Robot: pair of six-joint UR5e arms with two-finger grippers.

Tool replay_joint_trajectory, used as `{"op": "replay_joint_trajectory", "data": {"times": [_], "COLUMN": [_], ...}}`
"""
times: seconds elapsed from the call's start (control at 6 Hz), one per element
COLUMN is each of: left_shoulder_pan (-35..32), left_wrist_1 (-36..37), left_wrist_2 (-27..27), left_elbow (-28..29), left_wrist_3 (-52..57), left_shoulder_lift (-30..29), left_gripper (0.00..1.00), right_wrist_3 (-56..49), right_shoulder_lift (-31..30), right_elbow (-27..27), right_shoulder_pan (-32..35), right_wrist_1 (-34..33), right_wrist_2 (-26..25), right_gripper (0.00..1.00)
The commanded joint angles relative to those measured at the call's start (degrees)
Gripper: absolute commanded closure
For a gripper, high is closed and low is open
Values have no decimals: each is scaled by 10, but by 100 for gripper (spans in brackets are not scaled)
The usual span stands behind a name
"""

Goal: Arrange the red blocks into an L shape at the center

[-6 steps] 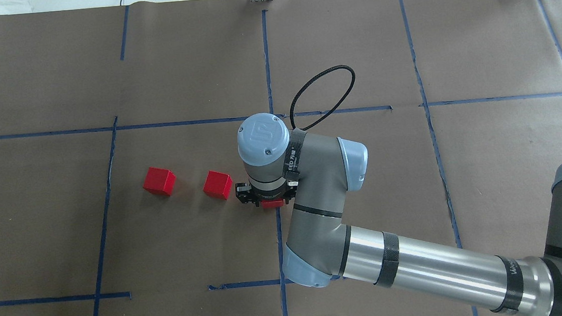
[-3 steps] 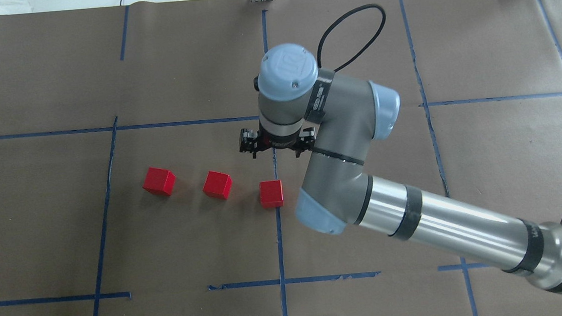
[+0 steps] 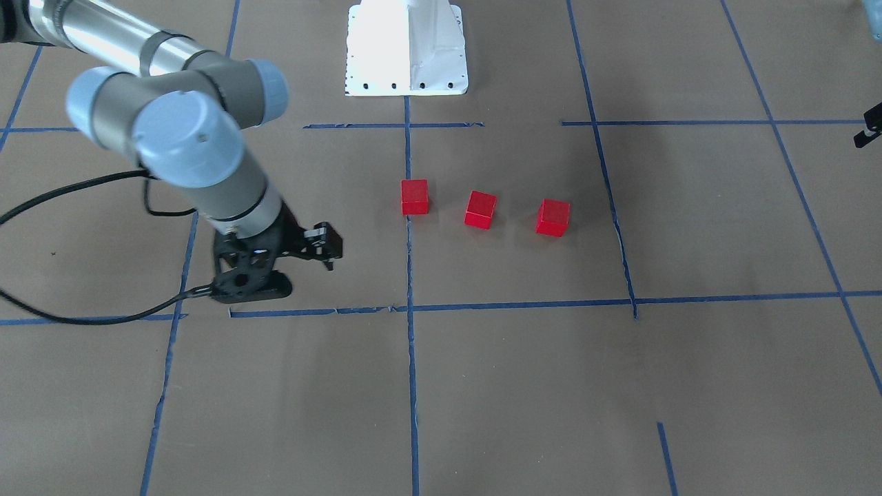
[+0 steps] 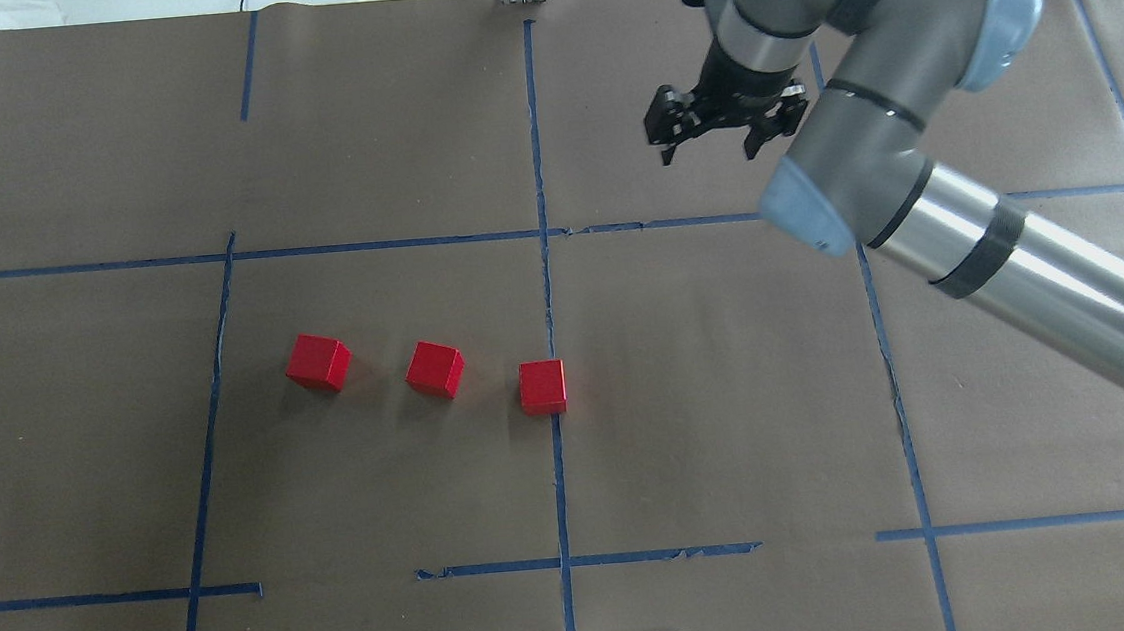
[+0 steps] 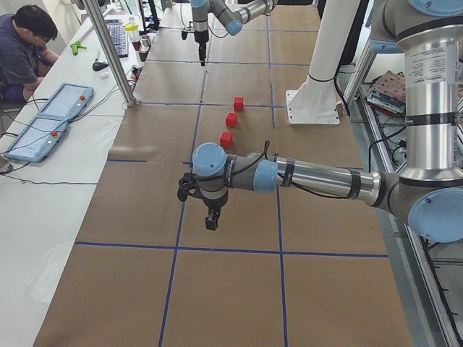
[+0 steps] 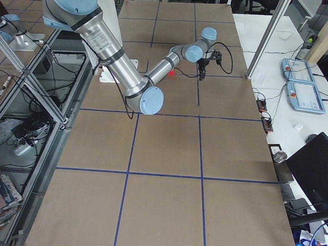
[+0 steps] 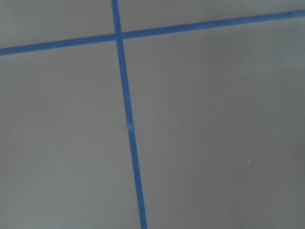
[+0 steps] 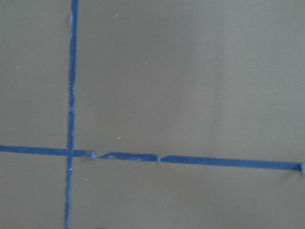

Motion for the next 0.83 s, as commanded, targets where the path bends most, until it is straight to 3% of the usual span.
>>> {"op": "replay_joint_trajectory", "data": {"times": [0.0,0.17,0.33,0.67], "left_shoulder_pan": [1,2,23,136], "left_wrist_1": [0,0,0,0], "left_wrist_2": [-6,-6,-5,-2], "left_elbow": [-6,-13,-27,-90], "left_wrist_3": [-3,-33,-93,-169], "left_shoulder_lift": [-41,-58,-72,-84], "left_gripper": [0,0,0,0], "right_wrist_3": [-241,-361,-456,-528], "right_shoulder_lift": [-100,-152,-247,-436], "right_elbow": [2,2,43,135], "right_shoulder_pan": [141,196,231,304], "right_wrist_1": [0,0,1,8], "right_wrist_2": [56,61,61,62], "right_gripper": [0,0,0,0]}}
